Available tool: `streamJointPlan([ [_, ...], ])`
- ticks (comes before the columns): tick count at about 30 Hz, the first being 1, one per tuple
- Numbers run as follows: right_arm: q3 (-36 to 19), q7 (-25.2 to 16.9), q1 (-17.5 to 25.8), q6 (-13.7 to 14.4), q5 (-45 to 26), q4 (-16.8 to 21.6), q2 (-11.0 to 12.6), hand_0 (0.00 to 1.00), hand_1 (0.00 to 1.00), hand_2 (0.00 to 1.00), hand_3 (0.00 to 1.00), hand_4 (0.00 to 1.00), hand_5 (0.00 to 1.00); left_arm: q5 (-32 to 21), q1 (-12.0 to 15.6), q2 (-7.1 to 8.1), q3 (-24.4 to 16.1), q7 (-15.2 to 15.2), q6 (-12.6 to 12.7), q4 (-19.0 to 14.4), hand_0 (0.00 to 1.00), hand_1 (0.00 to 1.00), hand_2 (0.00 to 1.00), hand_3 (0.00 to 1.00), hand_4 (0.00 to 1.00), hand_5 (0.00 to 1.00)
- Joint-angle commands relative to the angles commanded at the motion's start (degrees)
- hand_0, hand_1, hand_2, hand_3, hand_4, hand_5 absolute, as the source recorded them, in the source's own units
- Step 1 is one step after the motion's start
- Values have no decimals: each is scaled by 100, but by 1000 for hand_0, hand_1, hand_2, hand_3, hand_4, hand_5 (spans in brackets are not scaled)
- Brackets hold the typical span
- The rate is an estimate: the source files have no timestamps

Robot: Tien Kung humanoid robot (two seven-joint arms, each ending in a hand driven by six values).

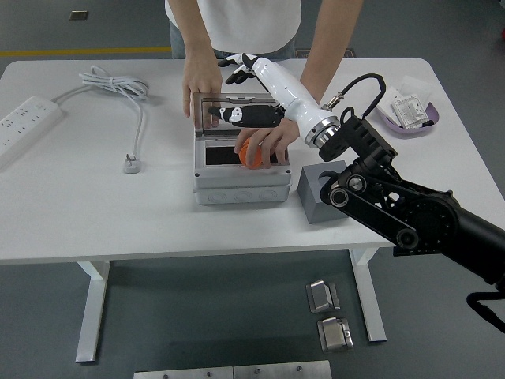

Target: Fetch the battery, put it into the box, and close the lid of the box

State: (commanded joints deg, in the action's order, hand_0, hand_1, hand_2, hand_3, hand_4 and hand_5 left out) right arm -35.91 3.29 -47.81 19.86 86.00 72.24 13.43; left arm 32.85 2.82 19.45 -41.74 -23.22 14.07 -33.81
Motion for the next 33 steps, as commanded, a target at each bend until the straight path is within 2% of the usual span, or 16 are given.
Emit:
streamJointPlan([
  [1,-26,-9,-25,5,-17,-27,-9,748,664,650,800,975,660,-3,-3,3,3,2,-1,0,683,700,589,605,354,2],
  [19,18,-97,-364,47,-418,-740,-175,777,699,685,811,993,724,68,11,59,-53,-68,-8,-11,682,699,589,605,353,2],
  [27,514,-154,-756,-52,-1060,-1461,-194,780,704,685,811,998,735,126,-22,78,-86,-100,-28,-12,682,699,589,605,353,2],
  [33,1183,-204,-1186,-195,-1794,-2159,-278,787,719,694,812,998,745,181,-44,108,-122,-131,-44,-14,682,699,589,604,353,2],
])
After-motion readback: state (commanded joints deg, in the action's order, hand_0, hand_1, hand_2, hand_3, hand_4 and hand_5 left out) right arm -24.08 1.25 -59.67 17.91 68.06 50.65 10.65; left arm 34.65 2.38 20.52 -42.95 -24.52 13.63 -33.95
